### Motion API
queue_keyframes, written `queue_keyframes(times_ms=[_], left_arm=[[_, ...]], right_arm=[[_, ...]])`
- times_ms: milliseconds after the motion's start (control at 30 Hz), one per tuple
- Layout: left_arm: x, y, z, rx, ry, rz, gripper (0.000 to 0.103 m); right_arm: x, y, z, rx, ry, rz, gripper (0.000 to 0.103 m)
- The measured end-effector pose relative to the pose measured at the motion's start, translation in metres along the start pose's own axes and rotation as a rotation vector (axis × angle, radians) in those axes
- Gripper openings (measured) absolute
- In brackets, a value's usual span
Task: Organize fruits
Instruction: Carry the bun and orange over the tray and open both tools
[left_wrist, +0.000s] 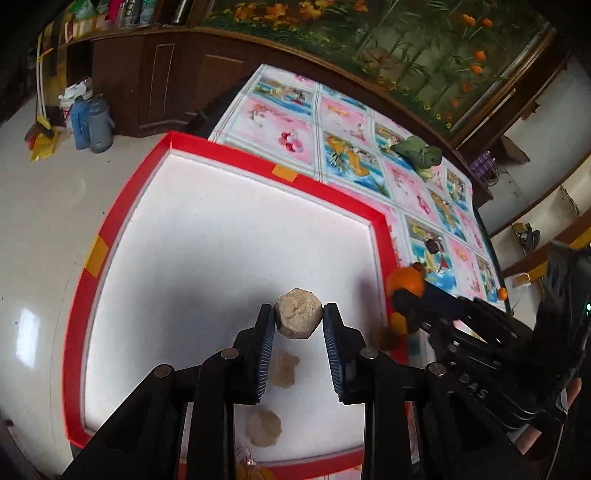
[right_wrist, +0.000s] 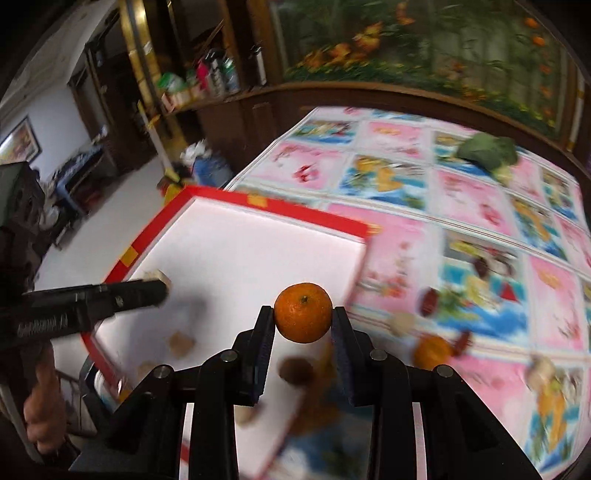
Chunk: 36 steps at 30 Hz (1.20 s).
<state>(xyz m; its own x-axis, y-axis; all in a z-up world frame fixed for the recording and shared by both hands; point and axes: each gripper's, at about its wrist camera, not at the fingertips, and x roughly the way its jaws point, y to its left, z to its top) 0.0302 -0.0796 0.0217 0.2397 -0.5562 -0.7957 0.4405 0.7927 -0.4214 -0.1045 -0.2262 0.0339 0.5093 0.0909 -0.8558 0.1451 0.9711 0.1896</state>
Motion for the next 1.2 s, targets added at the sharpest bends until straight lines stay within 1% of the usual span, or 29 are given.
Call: queue_keyframes(times_ms=[67,167,267,367,467,500,533,567,600,633,767,833,900,933,1067,1200], left_arm=[[0.012,0.002,0.003,0.005,0.024,0.008,0.026],[0.029,0.000,0.006,0.017,0.046,0.032,0.026],[0.044,-0.001,0.011,0.027,0.067,0.060,0.027],[0.046,-0.008,0.012,0.051,0.050,0.082,0.026],[0.045,-0.013,0.008,0.068,0.044,0.099,0.033],[0.041,-0.014,0.006,0.073,0.035,0.099,0.037],[0.038,-0.017,0.004,0.080,0.020,0.099,0.043],[0.035,-0.019,0.002,0.088,0.010,0.099,0.046],[0.032,-0.019,0.001,0.094,0.003,0.099,0.050],[0.029,-0.022,-0.001,0.101,-0.006,0.100,0.051],[0.019,-0.037,-0.012,0.130,-0.016,0.095,0.052],[0.013,-0.049,-0.019,0.157,-0.024,0.089,0.060],[0.007,-0.060,-0.025,0.177,-0.034,0.083,0.063],[0.004,-0.063,-0.028,0.186,-0.033,0.078,0.063],[-0.002,-0.087,-0.042,0.241,-0.022,0.051,0.063],[0.000,-0.108,-0.055,0.283,0.000,0.023,0.065]], right_arm=[[0.023,0.010,0.006,-0.023,0.040,-0.016,0.032],[0.044,0.013,0.006,-0.033,0.080,-0.043,0.032],[0.054,0.012,0.002,-0.035,0.102,-0.045,0.032],[0.054,0.010,0.001,-0.033,0.092,-0.041,0.033],[0.055,0.009,-0.001,-0.028,0.093,-0.037,0.036],[0.052,0.007,-0.002,-0.013,0.088,-0.023,0.035],[0.048,0.004,-0.002,0.004,0.078,-0.007,0.039],[0.041,0.000,-0.002,0.030,0.061,0.011,0.050],[0.035,-0.003,-0.002,0.049,0.046,0.020,0.056],[0.027,-0.007,-0.002,0.067,0.026,0.028,0.060],[-0.002,-0.023,-0.009,0.130,-0.015,0.018,0.062],[-0.014,-0.032,-0.014,0.153,-0.026,0.012,0.062],[-0.027,-0.044,-0.022,0.177,-0.040,-0.006,0.066],[-0.032,-0.050,-0.026,0.186,-0.043,-0.019,0.067],[-0.045,-0.075,-0.049,0.217,-0.038,-0.076,0.067],[-0.052,-0.098,-0.073,0.258,-0.025,-0.109,0.067]])
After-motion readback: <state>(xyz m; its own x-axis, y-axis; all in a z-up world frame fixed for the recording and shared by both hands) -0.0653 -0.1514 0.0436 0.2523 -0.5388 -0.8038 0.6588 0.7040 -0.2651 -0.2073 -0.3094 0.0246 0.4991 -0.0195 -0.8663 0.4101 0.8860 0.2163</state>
